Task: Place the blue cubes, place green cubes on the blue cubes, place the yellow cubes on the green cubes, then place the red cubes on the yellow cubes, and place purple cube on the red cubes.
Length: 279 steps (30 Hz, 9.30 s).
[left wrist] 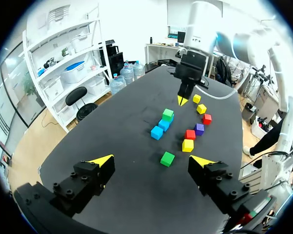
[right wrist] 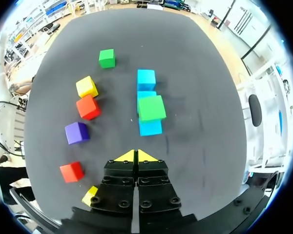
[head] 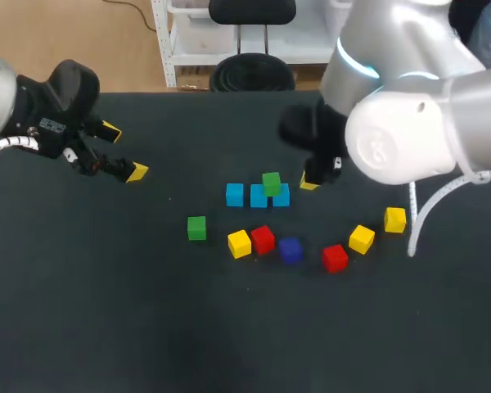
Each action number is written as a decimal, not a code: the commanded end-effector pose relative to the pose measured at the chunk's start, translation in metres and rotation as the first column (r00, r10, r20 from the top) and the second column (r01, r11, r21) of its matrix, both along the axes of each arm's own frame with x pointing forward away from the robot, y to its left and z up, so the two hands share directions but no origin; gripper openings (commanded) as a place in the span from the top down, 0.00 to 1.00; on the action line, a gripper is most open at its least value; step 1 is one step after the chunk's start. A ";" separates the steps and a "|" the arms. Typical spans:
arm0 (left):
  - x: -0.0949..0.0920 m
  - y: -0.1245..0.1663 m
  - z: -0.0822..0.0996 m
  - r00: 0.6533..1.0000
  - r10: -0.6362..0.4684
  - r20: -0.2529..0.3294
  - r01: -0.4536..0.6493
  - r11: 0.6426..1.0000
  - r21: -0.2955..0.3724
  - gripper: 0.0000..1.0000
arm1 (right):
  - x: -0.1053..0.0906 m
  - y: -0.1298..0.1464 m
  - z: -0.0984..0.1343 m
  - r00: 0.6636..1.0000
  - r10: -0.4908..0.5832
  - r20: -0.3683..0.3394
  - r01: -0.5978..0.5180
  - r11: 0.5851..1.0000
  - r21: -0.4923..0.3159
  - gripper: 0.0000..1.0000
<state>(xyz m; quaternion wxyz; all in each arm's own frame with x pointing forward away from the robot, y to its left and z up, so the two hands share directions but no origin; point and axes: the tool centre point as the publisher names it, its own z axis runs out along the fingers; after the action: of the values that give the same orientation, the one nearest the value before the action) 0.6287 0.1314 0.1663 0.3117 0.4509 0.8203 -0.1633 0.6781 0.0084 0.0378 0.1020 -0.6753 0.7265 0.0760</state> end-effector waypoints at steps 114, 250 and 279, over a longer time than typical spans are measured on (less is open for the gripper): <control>0.000 -0.001 0.001 1.000 0.004 -0.004 -0.004 1.000 0.008 0.00 | -0.003 -0.085 0.038 0.954 -0.269 -0.135 0.300 0.819 0.490 0.00; 0.047 -0.126 -0.080 0.846 -0.530 -0.050 0.510 0.779 0.365 1.00 | -0.003 -0.085 0.038 0.954 -0.269 -0.135 0.300 0.819 0.490 0.00; 0.071 -0.152 -0.108 0.806 -0.588 -0.068 0.572 0.743 0.348 1.00 | -0.003 -0.085 0.038 0.954 -0.269 -0.135 0.300 0.819 0.490 0.00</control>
<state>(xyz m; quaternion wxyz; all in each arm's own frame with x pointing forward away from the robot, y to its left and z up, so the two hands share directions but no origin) 0.6951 -0.0189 0.0609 0.1816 0.7338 0.6485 -0.0892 0.6739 -0.0774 0.0762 0.2631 -0.5061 0.7770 0.2662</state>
